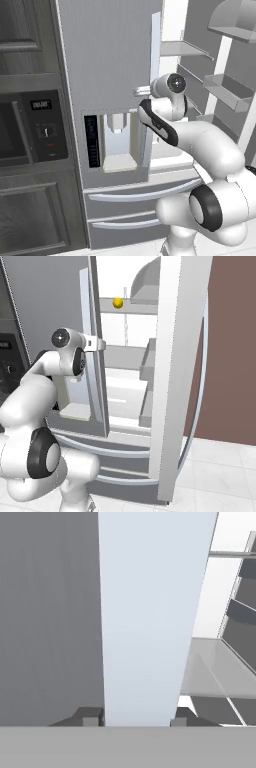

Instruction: Retrieve a lemon from the fridge and place it on the cutting board with the fish.

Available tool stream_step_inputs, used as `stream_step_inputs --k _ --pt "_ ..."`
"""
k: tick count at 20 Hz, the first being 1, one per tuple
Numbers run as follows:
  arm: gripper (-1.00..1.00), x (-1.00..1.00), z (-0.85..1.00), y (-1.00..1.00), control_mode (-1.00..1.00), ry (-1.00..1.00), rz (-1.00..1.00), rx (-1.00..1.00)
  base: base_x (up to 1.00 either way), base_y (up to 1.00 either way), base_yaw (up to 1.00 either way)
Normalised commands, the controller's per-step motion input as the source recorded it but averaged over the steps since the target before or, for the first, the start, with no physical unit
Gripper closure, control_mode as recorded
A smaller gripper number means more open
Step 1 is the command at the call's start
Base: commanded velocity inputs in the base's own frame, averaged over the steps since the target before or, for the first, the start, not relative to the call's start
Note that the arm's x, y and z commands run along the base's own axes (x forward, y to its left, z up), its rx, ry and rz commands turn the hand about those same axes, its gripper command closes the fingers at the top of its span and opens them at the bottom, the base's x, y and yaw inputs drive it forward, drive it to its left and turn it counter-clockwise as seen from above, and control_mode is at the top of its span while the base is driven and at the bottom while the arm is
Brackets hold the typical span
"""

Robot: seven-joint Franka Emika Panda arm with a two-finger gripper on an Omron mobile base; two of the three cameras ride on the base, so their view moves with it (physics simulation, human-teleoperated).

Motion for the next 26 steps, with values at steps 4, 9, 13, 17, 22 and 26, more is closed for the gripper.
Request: stream_step_inputs --k 4,9,13,17,22,26 --pt "1.00 0.00 0.11 0.13 -1.00 0.00 0.00 -0.03 0.00 0.00 0.00" --pt "1.00 -0.02 0.30 0.17 -1.00 0.01 -0.06 -0.09 0.00 0.00 0.00" --pt "1.00 -0.25 0.39 0.26 -1.00 0.14 -0.07 -0.01 0.00 0.00 0.00" --pt "1.00 -0.48 0.56 0.28 -1.00 0.09 -0.06 0.00 0.00 0.00 0.00" --pt "1.00 -0.57 0.40 0.39 -1.00 0.07 -0.06 0.00 0.00 0.00 0.00" --pt "1.00 -0.47 0.27 0.69 -1.00 0.12 -0.18 0.00 0.00 0.00 0.00"
